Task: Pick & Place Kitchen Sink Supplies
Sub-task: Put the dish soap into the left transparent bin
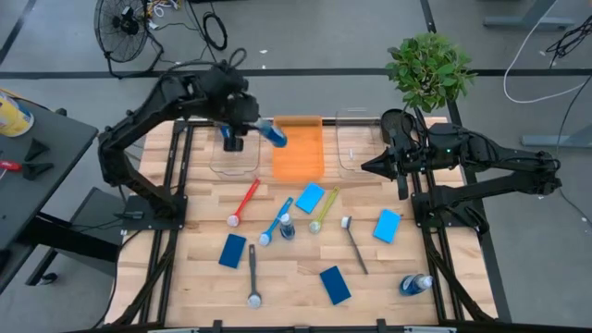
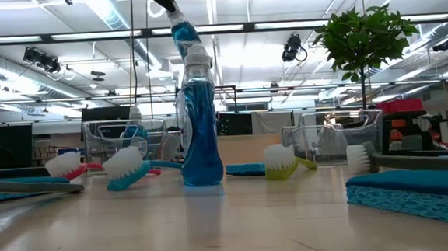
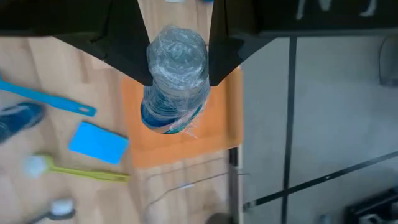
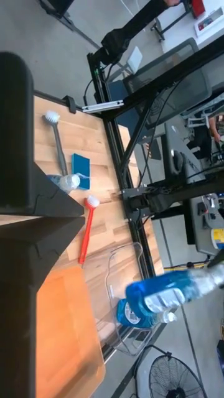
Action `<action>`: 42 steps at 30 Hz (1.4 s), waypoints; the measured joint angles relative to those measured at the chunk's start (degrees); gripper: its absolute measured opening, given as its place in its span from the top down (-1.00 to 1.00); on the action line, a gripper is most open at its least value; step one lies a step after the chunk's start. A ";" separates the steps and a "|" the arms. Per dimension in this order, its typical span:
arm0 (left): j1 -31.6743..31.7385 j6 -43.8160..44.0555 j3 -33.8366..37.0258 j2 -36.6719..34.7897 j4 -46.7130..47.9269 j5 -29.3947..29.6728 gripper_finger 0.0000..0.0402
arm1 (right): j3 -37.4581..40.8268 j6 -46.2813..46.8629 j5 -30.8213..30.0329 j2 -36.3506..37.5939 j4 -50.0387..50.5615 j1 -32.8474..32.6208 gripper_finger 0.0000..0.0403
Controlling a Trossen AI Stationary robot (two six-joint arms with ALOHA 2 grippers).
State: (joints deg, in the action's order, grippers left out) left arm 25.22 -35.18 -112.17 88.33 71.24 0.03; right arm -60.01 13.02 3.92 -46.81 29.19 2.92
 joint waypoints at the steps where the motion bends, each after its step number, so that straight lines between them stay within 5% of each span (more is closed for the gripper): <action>1: 0.87 0.00 -0.03 0.00 0.07 0.00 0.32 | 0.00 0.00 0.00 0.00 0.00 -0.02 0.95; 14: 10.85 11.84 0.05 1.42 0.96 2.32 0.32 | 0.00 -0.01 -0.01 0.00 0.00 0.00 0.95; 26: 12.44 24.87 0.07 6.44 3.67 5.07 0.32 | 0.00 -0.02 0.00 0.00 0.04 -0.01 0.95; 42: 14.25 55.56 0.07 11.11 4.35 14.10 0.32 | 0.00 -0.02 -0.01 0.00 0.07 0.00 0.95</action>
State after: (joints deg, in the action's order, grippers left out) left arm 39.47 20.38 -112.09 99.45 75.58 14.13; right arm -60.01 12.99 3.91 -46.81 29.26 2.92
